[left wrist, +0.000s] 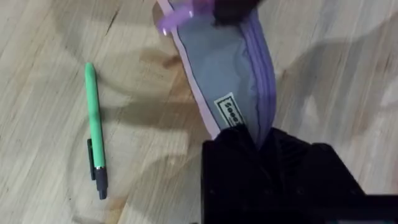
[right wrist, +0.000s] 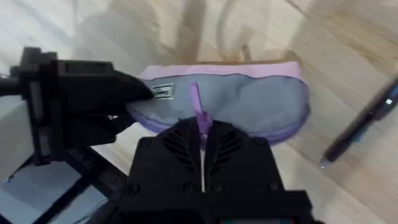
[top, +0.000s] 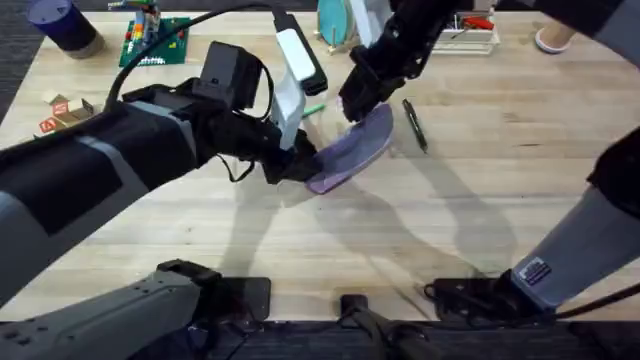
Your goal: Unzip the bag, pick up the pens from the table one at a time and place them inside, then zip the bag closed.
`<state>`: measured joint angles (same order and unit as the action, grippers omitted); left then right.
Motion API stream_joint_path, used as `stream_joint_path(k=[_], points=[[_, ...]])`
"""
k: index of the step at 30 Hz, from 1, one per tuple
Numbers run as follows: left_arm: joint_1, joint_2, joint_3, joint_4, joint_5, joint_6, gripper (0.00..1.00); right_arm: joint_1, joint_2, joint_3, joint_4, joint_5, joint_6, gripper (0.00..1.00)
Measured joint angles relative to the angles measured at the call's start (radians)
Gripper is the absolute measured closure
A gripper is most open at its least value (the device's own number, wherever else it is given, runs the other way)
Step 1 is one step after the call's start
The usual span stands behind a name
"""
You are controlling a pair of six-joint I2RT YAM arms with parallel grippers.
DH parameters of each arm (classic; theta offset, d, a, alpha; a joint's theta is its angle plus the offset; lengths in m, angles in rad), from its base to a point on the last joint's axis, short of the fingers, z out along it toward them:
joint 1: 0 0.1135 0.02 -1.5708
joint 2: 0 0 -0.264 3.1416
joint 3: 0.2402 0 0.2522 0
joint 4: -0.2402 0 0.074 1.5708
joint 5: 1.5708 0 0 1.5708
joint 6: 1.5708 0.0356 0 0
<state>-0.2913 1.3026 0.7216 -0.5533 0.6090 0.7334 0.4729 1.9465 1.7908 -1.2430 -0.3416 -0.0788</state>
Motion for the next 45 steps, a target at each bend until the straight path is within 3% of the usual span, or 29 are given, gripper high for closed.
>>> stream_joint_path(k=[20, 29, 43, 45], points=[[0.004, 0.000, 0.000, -0.004, -0.003, 0.000, 0.960, 0.200, 0.000, 0.000, 0.048, 0.022, 0.037, 0.967], [0.011, 0.000, -0.001, -0.004, 0.001, -0.033, 0.959, 0.221, 0.030, 0.001, 0.062, 0.010, 0.114, 0.967], [0.010, 0.000, -0.001, -0.003, 0.001, -0.027, 0.959, 0.225, 0.050, 0.002, 0.063, -0.008, 0.135, 0.966], [0.010, 0.000, -0.001, -0.004, 0.001, -0.026, 0.959, 0.219, 0.050, 0.002, 0.061, -0.016, 0.135, 0.881]])
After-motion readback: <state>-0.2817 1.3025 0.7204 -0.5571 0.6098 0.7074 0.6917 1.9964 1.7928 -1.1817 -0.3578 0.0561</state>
